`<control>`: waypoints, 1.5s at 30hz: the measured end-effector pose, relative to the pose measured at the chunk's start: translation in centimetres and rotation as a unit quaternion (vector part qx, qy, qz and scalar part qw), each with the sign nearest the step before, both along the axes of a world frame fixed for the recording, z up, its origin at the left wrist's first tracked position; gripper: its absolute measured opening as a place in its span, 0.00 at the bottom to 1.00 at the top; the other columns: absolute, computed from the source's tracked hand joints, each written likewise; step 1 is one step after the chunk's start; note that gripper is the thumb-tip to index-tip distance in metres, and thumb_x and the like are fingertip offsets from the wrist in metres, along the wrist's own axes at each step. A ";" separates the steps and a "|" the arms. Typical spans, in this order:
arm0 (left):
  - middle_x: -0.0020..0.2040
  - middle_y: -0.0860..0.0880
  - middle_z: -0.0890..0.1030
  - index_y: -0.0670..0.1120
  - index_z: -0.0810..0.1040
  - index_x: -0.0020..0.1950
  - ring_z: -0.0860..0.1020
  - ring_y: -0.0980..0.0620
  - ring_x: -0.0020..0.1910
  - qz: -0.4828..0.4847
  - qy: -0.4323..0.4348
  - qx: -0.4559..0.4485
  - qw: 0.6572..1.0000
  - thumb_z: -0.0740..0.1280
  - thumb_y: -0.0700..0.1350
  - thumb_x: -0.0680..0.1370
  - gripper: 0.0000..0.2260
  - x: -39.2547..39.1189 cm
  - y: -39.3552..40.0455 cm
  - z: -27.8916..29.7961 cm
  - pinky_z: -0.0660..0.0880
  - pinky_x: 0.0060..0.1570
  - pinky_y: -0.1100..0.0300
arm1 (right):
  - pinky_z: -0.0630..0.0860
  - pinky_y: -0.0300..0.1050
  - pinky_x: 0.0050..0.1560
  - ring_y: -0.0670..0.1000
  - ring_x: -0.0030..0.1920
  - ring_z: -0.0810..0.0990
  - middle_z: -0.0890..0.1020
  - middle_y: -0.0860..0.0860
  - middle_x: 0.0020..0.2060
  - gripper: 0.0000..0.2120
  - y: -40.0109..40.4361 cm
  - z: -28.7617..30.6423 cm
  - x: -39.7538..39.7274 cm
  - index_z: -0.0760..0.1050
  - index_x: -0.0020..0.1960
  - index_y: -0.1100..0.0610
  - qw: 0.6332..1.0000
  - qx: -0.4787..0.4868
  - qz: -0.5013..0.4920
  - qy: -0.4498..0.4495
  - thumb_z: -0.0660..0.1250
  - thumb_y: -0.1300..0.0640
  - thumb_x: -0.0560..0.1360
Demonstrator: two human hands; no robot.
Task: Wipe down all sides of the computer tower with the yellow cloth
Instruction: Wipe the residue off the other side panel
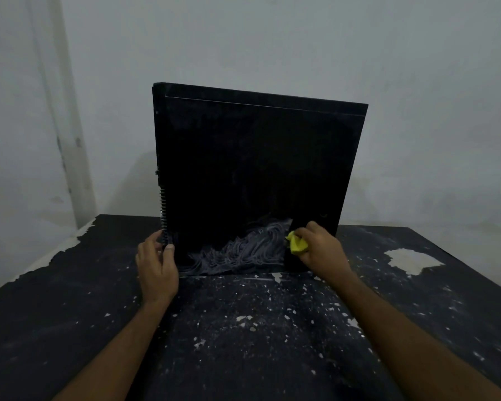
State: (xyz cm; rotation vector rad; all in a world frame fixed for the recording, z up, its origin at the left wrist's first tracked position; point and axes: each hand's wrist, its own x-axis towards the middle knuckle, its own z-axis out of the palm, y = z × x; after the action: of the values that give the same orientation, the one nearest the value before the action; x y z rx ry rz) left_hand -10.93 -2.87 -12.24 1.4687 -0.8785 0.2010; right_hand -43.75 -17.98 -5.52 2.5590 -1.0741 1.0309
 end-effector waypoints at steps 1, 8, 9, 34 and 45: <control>0.55 0.44 0.74 0.43 0.74 0.71 0.72 0.43 0.57 0.000 -0.001 0.000 1.000 0.58 0.51 0.80 0.22 -0.1 0.0 0.0 0.68 0.56 0.51 | 0.75 0.48 0.38 0.57 0.45 0.79 0.78 0.53 0.48 0.16 -0.2 0.2 -0.2 0.81 0.56 0.57 1.000 0.009 -0.009 -0.021 0.77 0.55 0.71; 0.55 0.45 0.73 0.44 0.74 0.70 0.72 0.44 0.56 -0.002 -0.002 -0.001 1.000 0.58 0.52 0.80 0.22 0.1 -0.1 -0.1 0.68 0.55 0.51 | 0.75 0.49 0.38 0.56 0.45 0.79 0.77 0.53 0.48 0.16 0.3 0.6 1.5 0.80 0.57 0.57 0.999 -0.008 0.022 -0.033 0.77 0.56 0.71; 0.54 0.45 0.73 0.44 0.74 0.70 0.72 0.44 0.55 -0.001 -0.001 -0.002 1.000 0.58 0.51 0.80 0.21 0.1 0.0 -0.1 0.68 0.55 0.52 | 0.75 0.49 0.37 0.56 0.45 0.79 0.78 0.53 0.48 0.16 0.2 0.9 1.4 0.81 0.55 0.57 0.999 -0.001 0.010 -0.042 0.78 0.55 0.70; 0.55 0.47 0.72 0.47 0.73 0.71 0.73 0.45 0.55 -0.014 0.016 -0.004 1.000 0.58 0.51 0.81 0.20 -0.1 0.2 0.0 0.72 0.54 0.48 | 0.73 0.47 0.36 0.52 0.41 0.78 0.77 0.50 0.44 0.12 1.3 2.5 4.0 0.82 0.52 0.56 0.993 0.026 0.010 -0.116 0.78 0.54 0.70; 0.55 0.46 0.73 0.46 0.74 0.70 0.72 0.46 0.54 -0.015 0.020 -0.003 1.000 0.58 0.51 0.81 0.20 0.0 0.1 0.0 0.73 0.55 0.46 | 0.74 0.46 0.36 0.51 0.41 0.77 0.76 0.50 0.45 0.13 2.6 3.1 7.4 0.82 0.54 0.56 0.990 0.015 0.051 -0.133 0.76 0.55 0.72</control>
State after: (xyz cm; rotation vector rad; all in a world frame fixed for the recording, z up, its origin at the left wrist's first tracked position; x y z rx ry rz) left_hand -10.95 -2.72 -12.24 1.4477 -0.8657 0.1519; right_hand -36.38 -15.38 -2.38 2.5754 -1.0315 1.4272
